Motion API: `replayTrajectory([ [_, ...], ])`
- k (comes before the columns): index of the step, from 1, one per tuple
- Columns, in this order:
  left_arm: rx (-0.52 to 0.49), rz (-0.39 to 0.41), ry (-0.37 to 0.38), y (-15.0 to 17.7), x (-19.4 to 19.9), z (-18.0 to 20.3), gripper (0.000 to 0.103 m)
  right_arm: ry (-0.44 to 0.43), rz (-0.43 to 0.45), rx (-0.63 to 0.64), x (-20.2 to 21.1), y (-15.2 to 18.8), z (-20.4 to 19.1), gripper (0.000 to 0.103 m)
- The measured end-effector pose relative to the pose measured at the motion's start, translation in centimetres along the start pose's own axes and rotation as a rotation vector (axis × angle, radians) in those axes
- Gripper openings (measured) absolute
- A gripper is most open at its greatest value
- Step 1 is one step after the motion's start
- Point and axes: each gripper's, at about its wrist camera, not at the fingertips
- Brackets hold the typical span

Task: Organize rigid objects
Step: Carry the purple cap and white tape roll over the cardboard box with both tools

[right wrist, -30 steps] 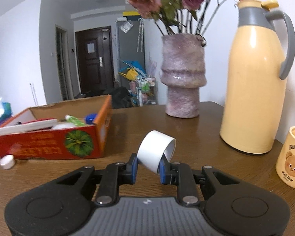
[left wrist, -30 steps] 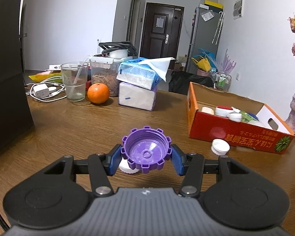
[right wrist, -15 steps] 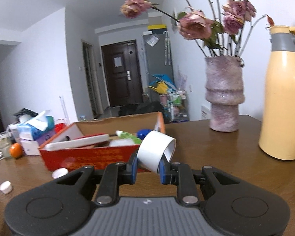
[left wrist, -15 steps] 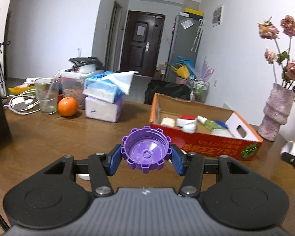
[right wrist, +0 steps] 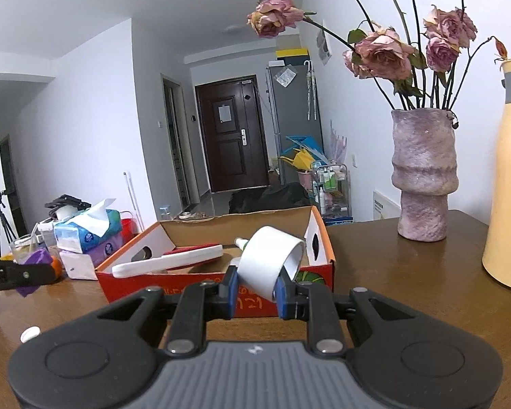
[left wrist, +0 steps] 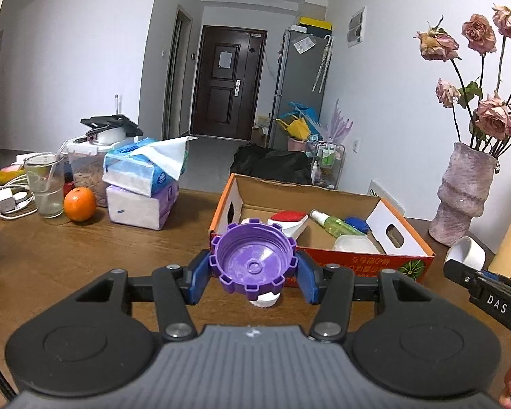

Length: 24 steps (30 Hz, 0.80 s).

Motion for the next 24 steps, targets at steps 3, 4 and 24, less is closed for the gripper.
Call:
replayTrajectory([
  [3,-0.008,0.0,0.004,-0.2,-0.6,0.5,0.053,-0.005,0.005,-0.001,-0.3,-0.1,-0.2,0.021],
  [4,-0.005,-0.003,0.003,-0.3,-0.8,0.5,0.053,-0.005,0.005,-0.003,-0.5,-0.2,-0.2,0.021],
  [24,0.013,0.007,0.024,-3.0,-6.3,1.3,0.053,-0.025,0.005,0.001,-5.3,-1.4,-1.2,0.021],
])
Point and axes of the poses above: each gripper's, at about its wrist camera, not at the fingertips, and x roughly against the way its jaws point, z to its right, y to its underside, and after that the axes turned 9 degrees about -x, right-handed
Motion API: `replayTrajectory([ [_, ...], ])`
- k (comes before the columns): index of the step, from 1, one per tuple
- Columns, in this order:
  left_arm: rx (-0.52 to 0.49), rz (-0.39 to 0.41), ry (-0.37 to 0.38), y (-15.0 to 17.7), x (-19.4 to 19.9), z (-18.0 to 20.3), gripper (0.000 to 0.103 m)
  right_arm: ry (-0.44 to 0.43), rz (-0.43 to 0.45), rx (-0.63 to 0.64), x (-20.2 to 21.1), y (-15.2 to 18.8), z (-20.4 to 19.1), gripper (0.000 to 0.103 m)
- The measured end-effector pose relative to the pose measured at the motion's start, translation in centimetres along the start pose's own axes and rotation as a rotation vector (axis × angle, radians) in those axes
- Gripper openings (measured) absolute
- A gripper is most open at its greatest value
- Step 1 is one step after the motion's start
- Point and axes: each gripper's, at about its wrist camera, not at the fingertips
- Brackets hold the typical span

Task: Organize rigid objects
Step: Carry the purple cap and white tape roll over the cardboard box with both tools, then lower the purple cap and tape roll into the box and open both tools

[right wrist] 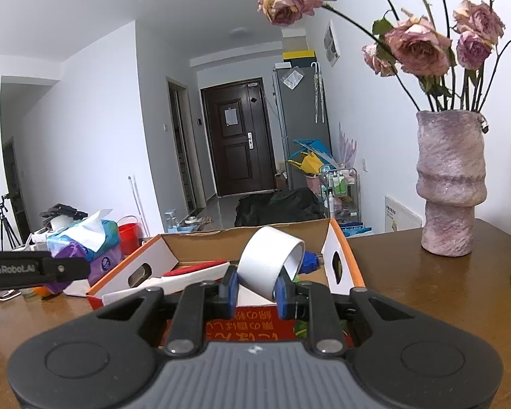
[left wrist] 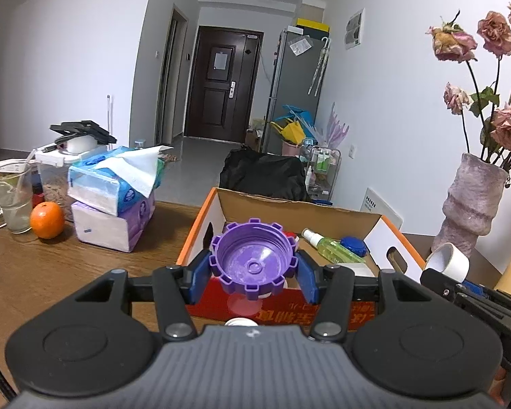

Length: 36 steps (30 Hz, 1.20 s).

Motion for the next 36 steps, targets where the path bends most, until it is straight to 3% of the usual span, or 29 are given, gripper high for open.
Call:
replayTrajectory([
  [20,-0.043,-0.028,0.038,-2.1,-7.8,2.3,0.053,0.006,-0.026,0.034,-6.9,-1.0,0.2,0.021],
  [36,-0.065,-0.056,0.015,-2.9,-11.9,2.3,0.053,0.009,-0.065,0.078,-10.9,-1.1,-0.2,0.021],
])
Point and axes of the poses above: each gripper's, at about its wrist camera, not at the fingertips, and x roughly against the way its jaws point, z to its right, y to its underside, and after that the axes turned 9 degrees about -x, right-handed
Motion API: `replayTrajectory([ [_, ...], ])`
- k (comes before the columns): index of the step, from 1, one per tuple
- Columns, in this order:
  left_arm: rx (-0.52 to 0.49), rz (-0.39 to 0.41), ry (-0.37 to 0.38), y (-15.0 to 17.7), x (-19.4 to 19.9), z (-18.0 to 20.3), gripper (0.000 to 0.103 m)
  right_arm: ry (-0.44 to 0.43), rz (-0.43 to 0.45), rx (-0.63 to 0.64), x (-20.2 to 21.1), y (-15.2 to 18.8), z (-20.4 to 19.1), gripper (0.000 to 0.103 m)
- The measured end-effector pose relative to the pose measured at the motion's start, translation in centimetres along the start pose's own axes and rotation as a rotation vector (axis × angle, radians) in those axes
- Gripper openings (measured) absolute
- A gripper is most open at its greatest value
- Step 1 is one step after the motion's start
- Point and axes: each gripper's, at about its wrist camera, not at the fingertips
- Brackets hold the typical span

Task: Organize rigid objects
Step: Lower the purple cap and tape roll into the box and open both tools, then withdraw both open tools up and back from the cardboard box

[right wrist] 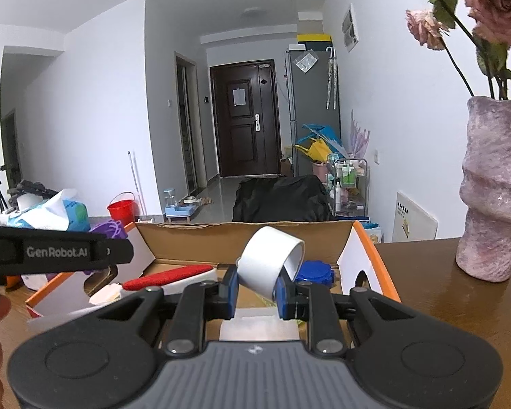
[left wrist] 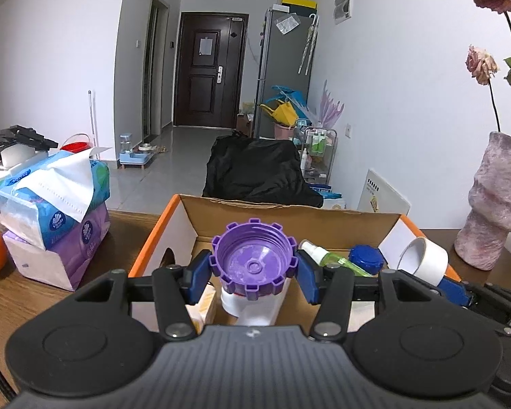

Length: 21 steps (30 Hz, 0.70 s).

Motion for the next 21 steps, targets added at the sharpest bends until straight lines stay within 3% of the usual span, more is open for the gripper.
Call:
replayTrajectory([
  [10,0.002,-0.035,-0.018,0.1,-1.5,-0.3,0.054,0.032,-0.035,0.014,-1.4,0.0,-0.1,0.022],
  [12,0.008,-0.036,-0.014,0.1,-1.5,-0.6,0.058,0.037,-0.057,0.012,-1.6,0.1,0.1,0.023],
  [13,0.008,-0.033,-0.016,0.1,-1.4,-0.7,0.068,0.041,-0.064,0.012,-1.6,0.1,0.1,0.026],
  [14,0.008,-0.028,-0.024,0.1,-1.3,-0.7,0.078,0.043,-0.071,0.013,-1.7,0.2,0.2,0.031],
  [15,0.006,-0.019,-0.035,0.1,-1.1,-0.8,0.08,0.045,-0.072,0.011,-1.6,0.2,0.2,0.041],
  [17,-0.01,-0.005,-0.051,0.1,-0.8,-0.8,0.089,0.049,-0.06,0.009,-1.4,0.3,0.2,0.064],
  [19,-0.007,0.006,-0.059,0.0,-0.6,-0.9,0.1,0.059,-0.034,0.008,-1.0,0.3,0.2,0.095],
  [21,0.002,0.016,-0.073,-0.1,-0.3,-1.1,0.103,0.068,-0.005,0.004,-0.7,0.3,0.2,0.102],
])
Point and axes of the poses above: each gripper's, at about its wrist camera, not at the fingertips, and x roughly against the way its jaws point, z to its right, y to its underside, and after that the axes turned 9 degrees about -x, right-handed
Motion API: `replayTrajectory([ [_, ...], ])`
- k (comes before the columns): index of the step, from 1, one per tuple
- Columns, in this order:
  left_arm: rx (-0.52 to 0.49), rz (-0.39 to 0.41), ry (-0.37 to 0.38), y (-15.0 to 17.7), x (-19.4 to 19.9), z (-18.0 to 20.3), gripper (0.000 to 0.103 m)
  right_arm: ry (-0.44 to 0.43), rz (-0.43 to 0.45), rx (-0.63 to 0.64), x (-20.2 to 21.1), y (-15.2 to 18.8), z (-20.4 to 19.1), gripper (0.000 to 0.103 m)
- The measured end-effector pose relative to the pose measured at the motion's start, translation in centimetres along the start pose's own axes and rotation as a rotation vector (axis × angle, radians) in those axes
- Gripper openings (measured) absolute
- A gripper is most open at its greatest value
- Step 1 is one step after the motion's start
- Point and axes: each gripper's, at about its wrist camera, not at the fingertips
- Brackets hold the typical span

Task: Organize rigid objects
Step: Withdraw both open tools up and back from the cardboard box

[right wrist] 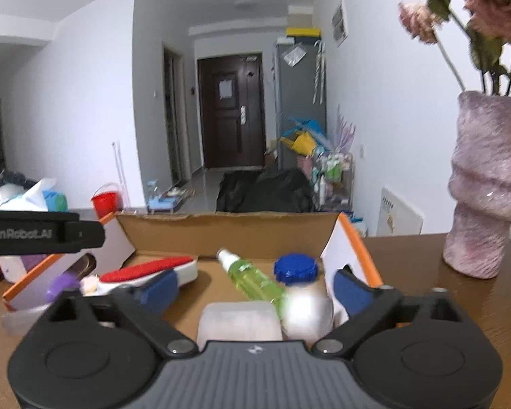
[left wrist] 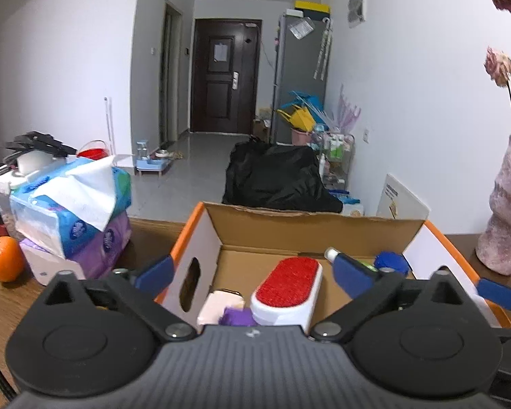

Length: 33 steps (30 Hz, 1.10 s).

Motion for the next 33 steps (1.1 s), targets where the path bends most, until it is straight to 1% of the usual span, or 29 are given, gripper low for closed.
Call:
replayTrajectory([
  [1,-0.001,-0.001,-0.002,-0.1,0.1,-0.1,0.103,0.0,0.003,0.0,0.0,0.0,0.0,0.103],
  [7,-0.004,-0.017,-0.009,-0.1,0.1,-0.3,0.103,0.0,-0.007,0.004,-0.1,0.1,0.0,0.103],
  [16,0.001,-0.003,-0.013,0.0,1.1,-0.2,0.103,-0.002,0.013,-0.002,0.5,0.1,0.0,0.103],
  [21,-0.027,0.015,-0.034,0.7,2.5,-0.3,0.103,-0.003,0.037,-0.003,1.6,0.4,0.1,0.103],
  [23,-0.024,0.018,-0.028,1.1,3.2,-0.6,0.103,-0.005,0.043,-0.003,2.1,0.7,0.1,0.103],
  [33,-0.003,0.039,-0.048,2.5,6.6,-2.3,0.103,-0.001,0.076,0.019,5.5,1.9,-0.2,0.103],
])
Point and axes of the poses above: each gripper's, at about its wrist camera, not at the fingertips, and x roughly against the way its jaws point, z to its right, y to its underside, and after that the axes turned 9 degrees about -x, right-handed
